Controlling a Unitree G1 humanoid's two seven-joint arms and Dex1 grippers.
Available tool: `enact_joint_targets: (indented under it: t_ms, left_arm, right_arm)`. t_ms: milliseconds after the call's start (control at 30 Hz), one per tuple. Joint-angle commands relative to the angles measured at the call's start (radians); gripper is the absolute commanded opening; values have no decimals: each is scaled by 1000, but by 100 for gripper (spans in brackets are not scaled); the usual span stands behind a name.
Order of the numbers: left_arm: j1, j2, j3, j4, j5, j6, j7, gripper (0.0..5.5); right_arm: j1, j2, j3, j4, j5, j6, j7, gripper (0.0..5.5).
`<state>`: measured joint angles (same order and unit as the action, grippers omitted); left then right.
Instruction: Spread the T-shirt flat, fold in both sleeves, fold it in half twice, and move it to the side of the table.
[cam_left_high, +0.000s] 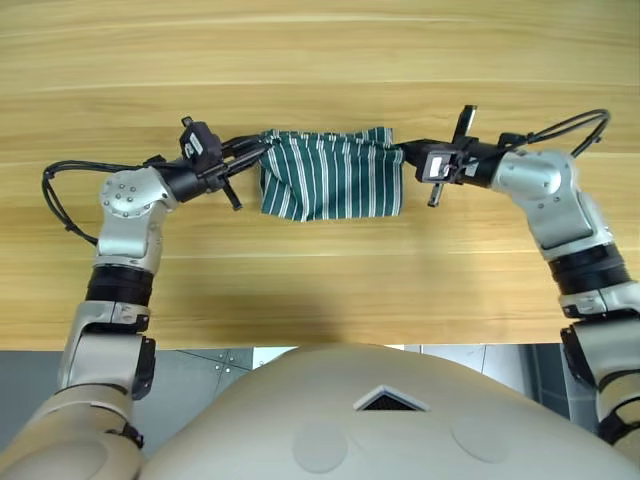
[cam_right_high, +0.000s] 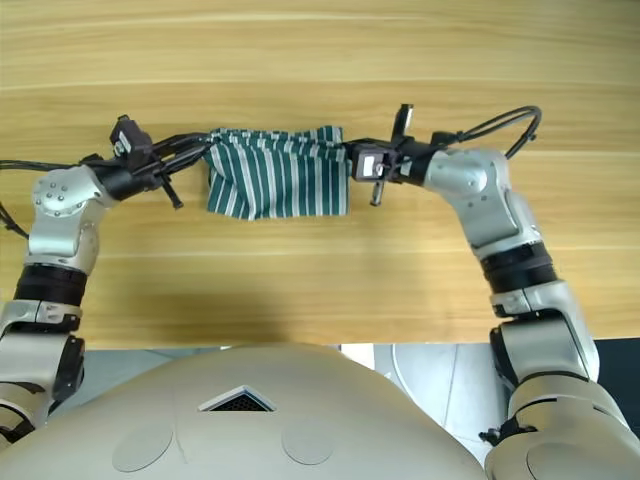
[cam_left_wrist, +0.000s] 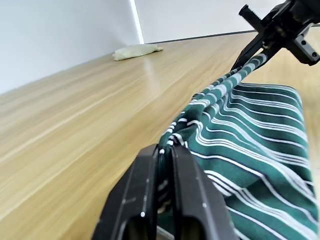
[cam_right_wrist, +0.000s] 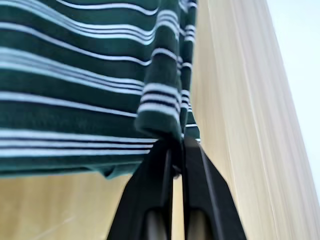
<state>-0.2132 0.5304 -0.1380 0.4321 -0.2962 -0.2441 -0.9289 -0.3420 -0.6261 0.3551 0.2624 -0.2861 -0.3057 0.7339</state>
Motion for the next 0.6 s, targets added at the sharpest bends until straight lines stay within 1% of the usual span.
enact_joint_targets:
  t_ms: [33,133,167,200,233,300,400,467,567,600]
  left_arm:
    - [-94,-49,-11,188,102,25,67,22]
    - [-190,-96,-2,367,151,21,104,22]
    - [-226,-109,0,437,168,15,116,22]
    - [-266,-126,9,511,174,19,131,22]
    - [-300,-142,28,571,162,32,126,58]
    - [-368,-164,89,668,116,79,118,88]
    - [-457,-176,207,759,30,184,105,143]
    - [-505,-173,278,798,-13,249,122,186]
    - [-575,-174,401,848,-91,367,210,244]
    - [-594,-175,444,860,-121,403,243,266]
  right_arm:
    - [-110,75,26,221,-61,10,-62,3]
    - [-174,149,32,384,-72,-3,-121,3]
    - [-193,173,28,438,-69,-2,-144,40]
    - [-207,197,16,489,-53,0,-157,52]
    - [-219,217,7,534,-41,-2,-170,78]
    - [-245,262,-46,618,28,-4,-168,108]
    - [-290,322,-207,702,234,37,-92,166]
    - [-341,349,-351,770,395,125,-34,210]
    - [-428,365,-568,892,614,290,10,273]
    - [-448,365,-620,923,658,322,2,296]
